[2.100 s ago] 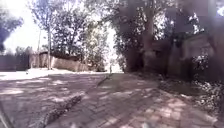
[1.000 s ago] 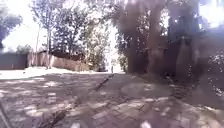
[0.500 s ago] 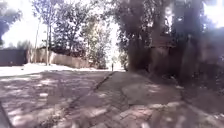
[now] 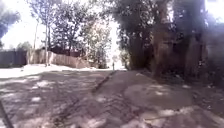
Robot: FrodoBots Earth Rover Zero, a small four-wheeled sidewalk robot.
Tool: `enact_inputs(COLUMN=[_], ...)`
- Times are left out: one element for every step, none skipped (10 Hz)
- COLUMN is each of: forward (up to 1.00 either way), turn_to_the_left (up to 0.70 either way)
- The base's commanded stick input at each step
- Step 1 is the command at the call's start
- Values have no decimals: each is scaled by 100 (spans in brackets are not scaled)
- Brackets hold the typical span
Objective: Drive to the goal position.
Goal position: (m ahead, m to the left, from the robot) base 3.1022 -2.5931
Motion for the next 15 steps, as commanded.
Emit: enact_inputs(forward=[70, 70, 70, 70, 70, 70, 70, 70, 70, 70, 70, 70, 70, 70, 70], turn_to_the_left=[-2, -18, -35, -25, -16, -6, 0, 0, 0, 0, 0, 0, 0, 0, 0])
